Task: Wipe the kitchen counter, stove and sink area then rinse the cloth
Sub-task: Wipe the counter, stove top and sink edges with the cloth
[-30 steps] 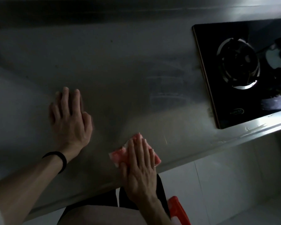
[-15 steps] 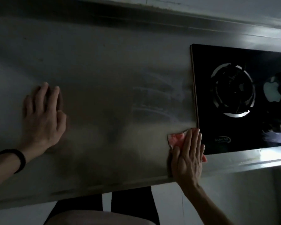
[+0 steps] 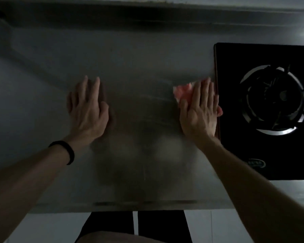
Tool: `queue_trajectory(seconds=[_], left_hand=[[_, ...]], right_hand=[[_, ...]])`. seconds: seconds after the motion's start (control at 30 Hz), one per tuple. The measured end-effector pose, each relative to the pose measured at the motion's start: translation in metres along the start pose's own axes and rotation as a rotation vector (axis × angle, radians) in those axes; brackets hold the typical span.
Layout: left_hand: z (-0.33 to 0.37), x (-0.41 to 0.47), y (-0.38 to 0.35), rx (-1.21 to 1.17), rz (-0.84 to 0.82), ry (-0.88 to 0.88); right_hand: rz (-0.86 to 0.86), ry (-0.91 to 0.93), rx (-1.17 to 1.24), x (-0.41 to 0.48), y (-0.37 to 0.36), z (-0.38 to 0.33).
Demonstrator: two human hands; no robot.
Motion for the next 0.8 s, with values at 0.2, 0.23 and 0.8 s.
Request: queue_trajectory(seconds=[0.2,0.23,0.8], left_hand=[[0.002,0.001,-0.01,0.088,-0.025,-0.01],[0.002,-0.001,-0.011,0.102,-0.015,-0.016],[0.008,-0.002,-0.007,0.129,0.008,0.003]], right_hand=[[-0.098,0.277,-0.062,-0.177,-0.01,0.063],[-0.081,0.313,-0.083,-0.202,-0.013,0.071],[-0.128,0.563,-0.049,0.103,-0.029,-0.153]])
Point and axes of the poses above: each hand's wrist, its own x-axis towards the middle knuckle, its own y-axis out of the back of the hand, z = x × y, the point moved 4 cm from there along x, towards the middle knuckle, and after that the axes turned 14 degrees about -y, right-handed, at the moved point
